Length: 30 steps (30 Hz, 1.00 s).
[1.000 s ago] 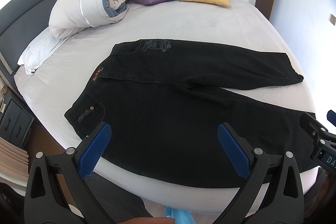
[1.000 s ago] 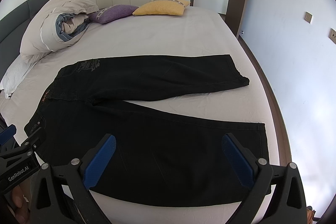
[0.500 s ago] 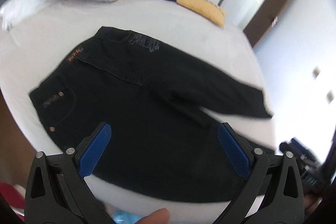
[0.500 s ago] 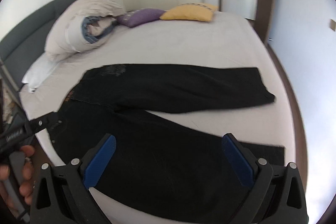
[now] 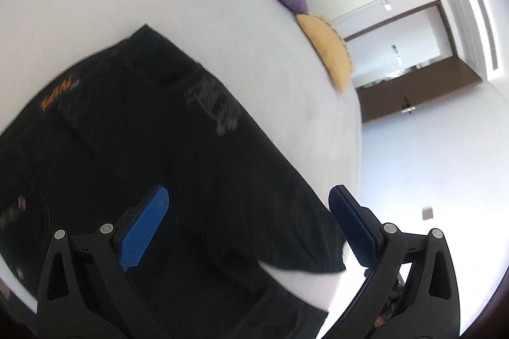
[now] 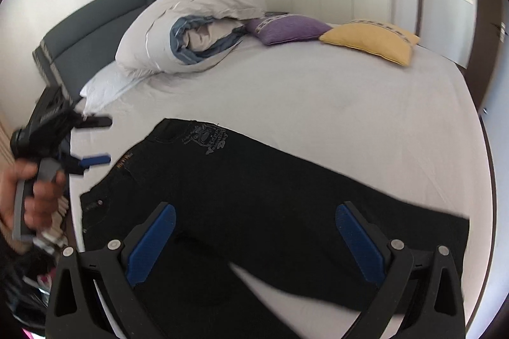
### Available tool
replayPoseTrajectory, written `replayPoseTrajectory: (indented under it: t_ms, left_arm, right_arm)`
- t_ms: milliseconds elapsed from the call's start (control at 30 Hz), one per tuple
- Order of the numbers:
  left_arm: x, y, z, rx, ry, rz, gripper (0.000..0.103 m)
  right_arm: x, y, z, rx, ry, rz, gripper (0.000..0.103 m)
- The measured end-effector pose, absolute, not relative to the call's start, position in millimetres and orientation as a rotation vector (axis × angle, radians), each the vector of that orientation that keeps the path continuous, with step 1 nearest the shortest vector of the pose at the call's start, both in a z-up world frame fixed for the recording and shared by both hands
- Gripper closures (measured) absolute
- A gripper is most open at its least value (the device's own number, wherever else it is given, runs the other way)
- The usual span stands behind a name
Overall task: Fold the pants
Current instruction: 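Grasp the jeans waistband with the left tool while the right tool grasps the waistband beside it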
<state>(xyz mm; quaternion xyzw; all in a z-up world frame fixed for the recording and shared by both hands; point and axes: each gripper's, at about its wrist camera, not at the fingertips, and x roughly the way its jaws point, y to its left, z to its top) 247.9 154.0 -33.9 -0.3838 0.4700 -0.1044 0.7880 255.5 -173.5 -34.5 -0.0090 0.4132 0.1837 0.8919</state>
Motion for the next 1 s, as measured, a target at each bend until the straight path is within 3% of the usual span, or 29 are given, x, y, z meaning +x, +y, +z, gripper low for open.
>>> replayPoseTrajectory:
  t_ms: [67, 200, 267, 333, 533, 667, 800, 1000]
  left_arm:
    - [287.2, 153.1, -32.8, -0.693, 1.028, -0.22, 0.001]
    - [350.7, 136.2, -37.3, -0.305, 1.046, -0.242, 0.004]
    - [370.6, 123.7, -46.1, -0.112, 1.057, -0.282, 0.021]
    - [386.8, 107.9, -64.0, 0.072, 1.073, -0.342, 0.027]
    - [433.6, 89.9, -119.9, 0.446, 1.13, -0.437, 0.027]
    - [462.4, 93.8, -142.0, 0.476, 1.165, -0.491, 0.027]
    - [482.4, 92.3, -163.9, 0.488, 1.217, -0.513, 0.028]
    - [501.0, 96.5, -179.7, 0.405, 1.266, -0.561, 0.043]
  right_arm:
    - [285.8, -175.4, -45.8, -0.051, 0.887, 0.415, 0.001]
    - [334.6, -177.5, -66.3, -0.103, 0.931, 0.503, 0.018]
    - [353.4, -175.8, -76.7, -0.137, 0.948, 0.542, 0.022]
    - [370.8, -174.0, -87.9, -0.155, 0.969, 0.573, 0.025]
    - [409.1, -155.3, -115.1, -0.225, 1.009, 0.665, 0.033]
    - [427.6, -140.9, -129.9, -0.263, 1.036, 0.704, 0.035]
    - [447.5, -125.3, -147.8, -0.273, 1.07, 0.719, 0.043]
    - [470.5, -106.2, -159.8, -0.259, 1.085, 0.726, 0.048]
